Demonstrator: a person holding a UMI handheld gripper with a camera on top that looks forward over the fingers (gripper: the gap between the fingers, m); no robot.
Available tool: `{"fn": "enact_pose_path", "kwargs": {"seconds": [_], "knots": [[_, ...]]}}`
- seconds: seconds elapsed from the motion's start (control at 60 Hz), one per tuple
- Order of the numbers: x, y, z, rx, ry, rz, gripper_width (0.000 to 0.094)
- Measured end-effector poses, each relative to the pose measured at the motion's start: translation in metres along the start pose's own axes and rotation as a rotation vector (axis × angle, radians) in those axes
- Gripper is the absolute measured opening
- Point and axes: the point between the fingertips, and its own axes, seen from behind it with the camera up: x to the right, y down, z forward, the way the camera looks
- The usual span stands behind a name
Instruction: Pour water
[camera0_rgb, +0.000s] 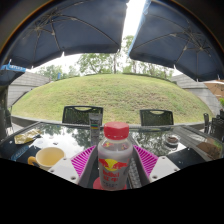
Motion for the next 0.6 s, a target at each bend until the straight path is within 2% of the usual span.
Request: {"fn": "enact_pose_path", "kwargs": {"seconds": [0.033, 0.083, 0.183, 0.433, 0.6], "knots": [[0.001, 0.002, -0.005, -0.019, -0.002, -0.003, 0.0859], [0.003, 0.001, -0.016, -0.034, -0.003, -0.004, 0.0816], [0.002, 0.006, -0.05, -0.063, -0.007, 0.001, 0.0831], [-0.056, 0.025, -0.153, -0.065, -0.134, 0.035, 0.0829], [-0.092, 0.043, -0.194, -0.062, -0.191, -0.053, 0.0832]]}}
